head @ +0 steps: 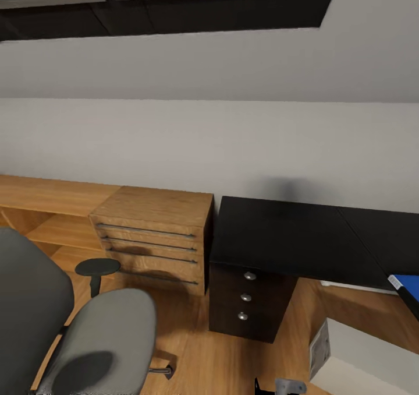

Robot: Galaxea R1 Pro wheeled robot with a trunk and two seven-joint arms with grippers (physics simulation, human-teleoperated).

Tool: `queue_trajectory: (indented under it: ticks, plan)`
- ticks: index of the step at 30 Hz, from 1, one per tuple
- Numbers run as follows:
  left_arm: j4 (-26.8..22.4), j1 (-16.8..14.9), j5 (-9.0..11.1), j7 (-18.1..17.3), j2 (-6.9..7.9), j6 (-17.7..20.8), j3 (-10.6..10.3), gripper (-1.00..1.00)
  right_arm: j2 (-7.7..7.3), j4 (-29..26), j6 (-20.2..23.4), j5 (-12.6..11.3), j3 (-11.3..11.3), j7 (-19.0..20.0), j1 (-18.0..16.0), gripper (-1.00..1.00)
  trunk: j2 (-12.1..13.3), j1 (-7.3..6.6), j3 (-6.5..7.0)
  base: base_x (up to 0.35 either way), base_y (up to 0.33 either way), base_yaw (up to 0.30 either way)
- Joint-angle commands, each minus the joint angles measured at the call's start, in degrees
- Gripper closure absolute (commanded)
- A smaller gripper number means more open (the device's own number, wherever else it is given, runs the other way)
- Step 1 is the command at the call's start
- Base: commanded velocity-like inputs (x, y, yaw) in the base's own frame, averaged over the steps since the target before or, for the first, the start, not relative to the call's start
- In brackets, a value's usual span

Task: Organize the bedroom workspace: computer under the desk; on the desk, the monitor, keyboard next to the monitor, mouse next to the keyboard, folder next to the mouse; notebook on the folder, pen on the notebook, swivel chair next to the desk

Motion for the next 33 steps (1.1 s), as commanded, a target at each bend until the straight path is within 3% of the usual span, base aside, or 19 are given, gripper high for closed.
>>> queue_trajectory:
  ticks: [1, 15, 25, 33]
  plan:
    - [-0.17, -0.05, -0.60, 0.02, -0.06, -0.14, 0.44, -1.00, -0.01, 0.02, -0.11, -0.21, 0.51, -0.34, -0.04, -1.00, -0.04, 0.00, -0.14, 0.000, 0.000, 0.091]
    - [-0.17, -0.05, -0.60, -0.02, -0.06, -0.15, 0.45, -1.00, -0.20, 0.28, -0.16, -0.21, 0.51, -0.29, -0.08, -1.00, -0.04, 0.00, -0.90, -0.005, 0.000, 0.015]
    - [-0.17, -0.04, -0.60, -0.01, -0.06, -0.15, 0.52, -1.00, -0.21, 0.29, -0.16, -0.21, 0.51, -0.29, -0.06, -1.00, -0.04, 0.00, -0.90, -0.233, -0.154, 0.025]
    - [-0.17, -0.05, -0.60, -0.04, -0.06, -0.15, 0.50, -1.00, -0.19, 0.32, -0.16, -0.18, 0.51, -0.29, -0.06, -1.00, -0.04, 0.00, -0.91, -0.254, -0.180, 0.206]
